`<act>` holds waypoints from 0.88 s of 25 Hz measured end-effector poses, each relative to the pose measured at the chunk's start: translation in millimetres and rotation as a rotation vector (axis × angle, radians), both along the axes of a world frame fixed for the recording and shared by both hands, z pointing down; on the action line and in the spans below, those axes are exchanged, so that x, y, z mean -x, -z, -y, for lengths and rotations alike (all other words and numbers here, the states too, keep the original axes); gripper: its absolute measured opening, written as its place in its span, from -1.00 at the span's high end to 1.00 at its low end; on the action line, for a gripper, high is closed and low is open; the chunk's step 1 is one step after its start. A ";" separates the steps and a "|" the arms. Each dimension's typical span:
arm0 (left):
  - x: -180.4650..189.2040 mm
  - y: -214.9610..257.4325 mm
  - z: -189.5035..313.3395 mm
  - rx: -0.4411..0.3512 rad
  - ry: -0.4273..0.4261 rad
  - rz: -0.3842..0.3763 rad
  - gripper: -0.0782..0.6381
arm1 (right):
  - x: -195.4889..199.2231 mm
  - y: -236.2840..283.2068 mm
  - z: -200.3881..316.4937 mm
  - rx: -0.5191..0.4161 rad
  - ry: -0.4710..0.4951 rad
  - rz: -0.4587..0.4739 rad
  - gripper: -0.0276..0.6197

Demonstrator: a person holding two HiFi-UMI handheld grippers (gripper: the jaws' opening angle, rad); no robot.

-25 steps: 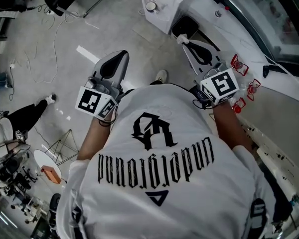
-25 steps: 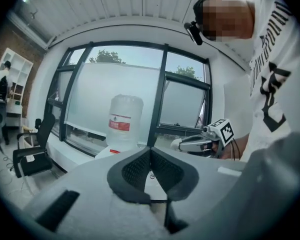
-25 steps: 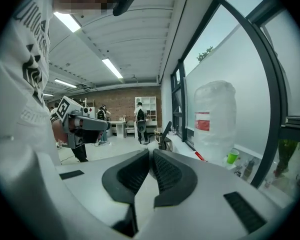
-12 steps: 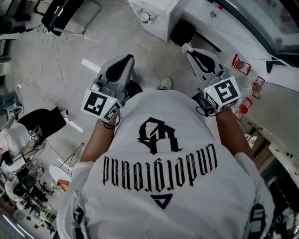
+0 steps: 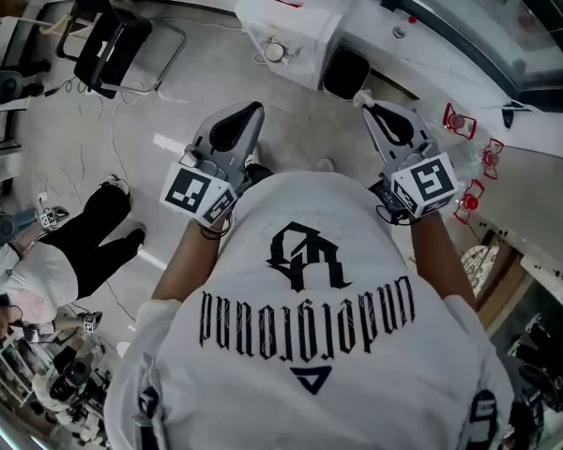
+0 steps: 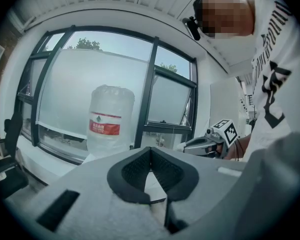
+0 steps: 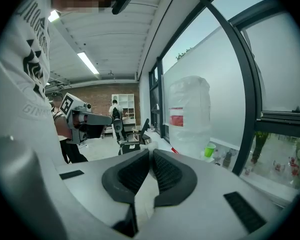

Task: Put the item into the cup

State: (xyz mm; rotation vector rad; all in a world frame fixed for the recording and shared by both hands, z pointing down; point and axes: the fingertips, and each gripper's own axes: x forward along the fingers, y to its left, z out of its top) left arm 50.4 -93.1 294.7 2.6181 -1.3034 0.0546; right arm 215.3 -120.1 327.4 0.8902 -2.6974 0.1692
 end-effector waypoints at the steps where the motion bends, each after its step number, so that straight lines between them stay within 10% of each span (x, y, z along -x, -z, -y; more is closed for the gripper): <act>1: 7.5 1.6 3.3 -0.003 -0.010 -0.006 0.74 | 6.5 0.0 1.3 0.000 -0.014 -0.001 0.82; 22: 184.0 5.7 41.7 -0.015 -0.214 -0.031 0.74 | 187.1 2.2 14.9 -0.019 -0.163 -0.068 0.82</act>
